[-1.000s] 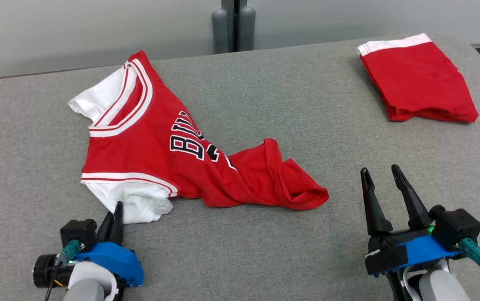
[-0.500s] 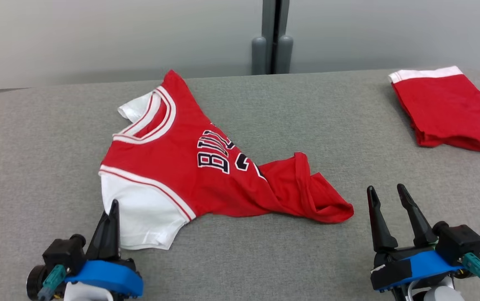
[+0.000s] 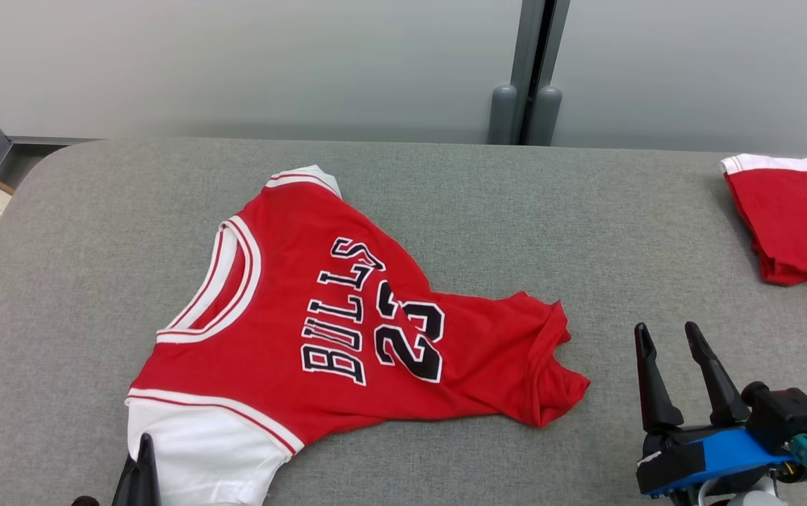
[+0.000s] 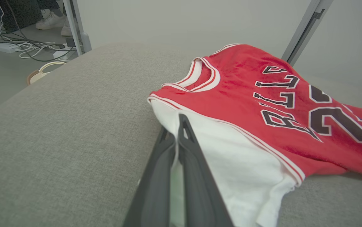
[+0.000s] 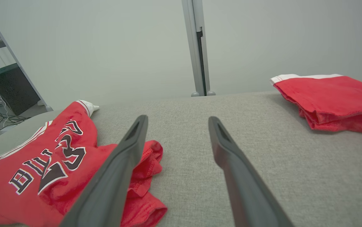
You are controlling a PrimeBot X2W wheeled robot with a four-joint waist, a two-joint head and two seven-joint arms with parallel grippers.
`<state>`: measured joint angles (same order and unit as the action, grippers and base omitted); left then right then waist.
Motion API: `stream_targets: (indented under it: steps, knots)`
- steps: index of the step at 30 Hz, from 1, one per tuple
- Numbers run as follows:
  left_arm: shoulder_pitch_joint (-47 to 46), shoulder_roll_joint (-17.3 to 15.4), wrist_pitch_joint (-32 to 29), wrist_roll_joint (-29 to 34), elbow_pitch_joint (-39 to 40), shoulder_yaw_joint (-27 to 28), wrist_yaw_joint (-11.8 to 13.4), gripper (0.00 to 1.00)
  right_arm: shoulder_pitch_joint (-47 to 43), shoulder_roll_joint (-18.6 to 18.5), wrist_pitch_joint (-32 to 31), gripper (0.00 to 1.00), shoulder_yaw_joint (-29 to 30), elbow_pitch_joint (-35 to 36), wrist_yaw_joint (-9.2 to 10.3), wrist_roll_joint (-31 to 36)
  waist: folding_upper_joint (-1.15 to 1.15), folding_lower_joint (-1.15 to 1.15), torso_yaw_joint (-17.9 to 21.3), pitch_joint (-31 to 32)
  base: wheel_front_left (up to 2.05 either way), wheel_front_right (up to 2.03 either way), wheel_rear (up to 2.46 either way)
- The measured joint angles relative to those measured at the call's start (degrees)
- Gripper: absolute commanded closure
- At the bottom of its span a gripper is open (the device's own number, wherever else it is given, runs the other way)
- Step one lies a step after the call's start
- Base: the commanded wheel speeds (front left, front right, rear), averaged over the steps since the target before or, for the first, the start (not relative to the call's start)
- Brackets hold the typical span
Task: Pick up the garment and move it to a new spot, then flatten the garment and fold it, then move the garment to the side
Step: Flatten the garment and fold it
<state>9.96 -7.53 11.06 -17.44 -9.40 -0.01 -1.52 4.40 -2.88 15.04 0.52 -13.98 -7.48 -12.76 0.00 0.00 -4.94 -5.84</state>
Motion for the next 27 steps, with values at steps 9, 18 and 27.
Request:
stream_targets:
  steps: [9, 18, 27]
  knots:
    - [0.87, 0.19, 2.36, 1.03, -0.10, 0.27, 1.54, 0.00, 0.15, 0.00, 0.00, 0.00, -0.49, -0.57, 0.00, 0.09, 0.00, 0.00, 0.35, 0.25, 0.00, 0.00, 0.00]
    - [-4.16, 0.79, 3.93, 5.04, 2.75, 0.08, 0.89, 0.00, -0.02, 0.00, 0.00, 0.00, -0.07, -0.62, 0.00, 0.52, 0.00, 0.01, 1.60, 1.58, 0.00, 0.00, 0.00]
    - [-9.14, 1.78, 3.96, 9.09, 2.53, -0.09, -1.23, 0.00, -0.31, 0.00, 0.00, 0.00, -0.89, -0.49, 0.00, 0.51, 0.00, 0.01, 3.77, 2.17, 0.00, 0.00, 0.00]
